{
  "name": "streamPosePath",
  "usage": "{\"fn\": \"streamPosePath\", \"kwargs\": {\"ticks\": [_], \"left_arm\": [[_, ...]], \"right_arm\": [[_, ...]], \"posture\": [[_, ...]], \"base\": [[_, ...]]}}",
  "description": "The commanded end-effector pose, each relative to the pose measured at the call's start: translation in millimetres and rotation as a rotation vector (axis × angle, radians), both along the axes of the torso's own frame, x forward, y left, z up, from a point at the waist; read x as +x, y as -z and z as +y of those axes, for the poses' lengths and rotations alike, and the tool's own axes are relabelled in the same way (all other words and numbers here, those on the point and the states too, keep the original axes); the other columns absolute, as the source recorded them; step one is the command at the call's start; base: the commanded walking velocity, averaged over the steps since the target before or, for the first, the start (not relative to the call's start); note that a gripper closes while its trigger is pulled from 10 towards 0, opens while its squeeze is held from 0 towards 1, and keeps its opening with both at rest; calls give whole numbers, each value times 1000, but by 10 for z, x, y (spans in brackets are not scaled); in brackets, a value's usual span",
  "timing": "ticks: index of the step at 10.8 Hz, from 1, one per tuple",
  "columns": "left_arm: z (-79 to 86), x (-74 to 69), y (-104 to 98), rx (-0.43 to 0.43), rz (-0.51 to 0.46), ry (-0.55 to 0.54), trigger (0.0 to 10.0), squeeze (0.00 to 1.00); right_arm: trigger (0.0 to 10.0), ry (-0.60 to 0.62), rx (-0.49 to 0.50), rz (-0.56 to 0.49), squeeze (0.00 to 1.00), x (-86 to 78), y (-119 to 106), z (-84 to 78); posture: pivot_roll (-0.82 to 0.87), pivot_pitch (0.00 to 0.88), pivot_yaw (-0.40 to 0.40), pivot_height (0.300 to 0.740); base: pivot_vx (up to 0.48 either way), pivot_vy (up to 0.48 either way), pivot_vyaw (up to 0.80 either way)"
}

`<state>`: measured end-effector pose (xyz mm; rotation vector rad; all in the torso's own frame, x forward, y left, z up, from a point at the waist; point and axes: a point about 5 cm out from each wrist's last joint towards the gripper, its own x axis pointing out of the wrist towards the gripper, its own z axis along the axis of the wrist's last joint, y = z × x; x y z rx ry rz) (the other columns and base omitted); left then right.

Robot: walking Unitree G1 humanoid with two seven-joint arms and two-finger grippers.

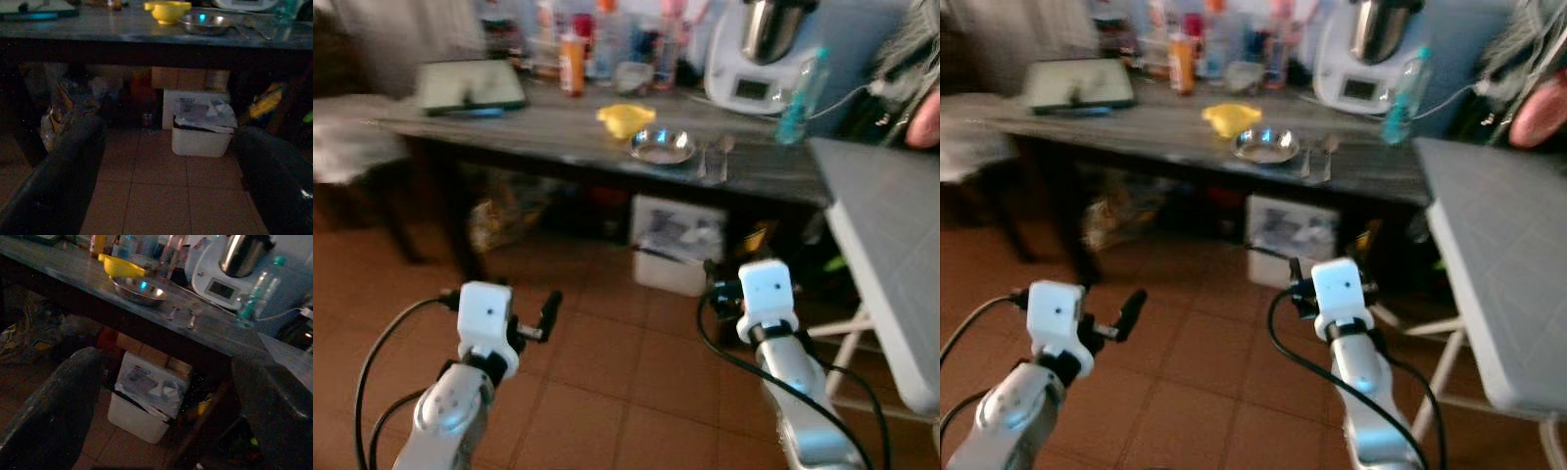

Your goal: Setting the table

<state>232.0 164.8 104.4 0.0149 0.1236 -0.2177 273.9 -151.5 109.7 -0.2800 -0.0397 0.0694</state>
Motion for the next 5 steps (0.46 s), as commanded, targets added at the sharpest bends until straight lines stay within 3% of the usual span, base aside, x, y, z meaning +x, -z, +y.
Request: {"fn": "streamPosePath", "kwargs": {"ticks": [1,5], "left_arm": [[-30,49,-56,2,-33,20,10000,0],[-148,71,-93,-17,-66,88,10000,0]], "right_arm": [[10000,11,0,-14,35,9,-42,-29],[10000,16,-4,-21,24,24,-57,-35]], "posture": [[150,16,-50,740],[148,18,-48,740]], "base": [[0,0,0],[0,0,0]]}}
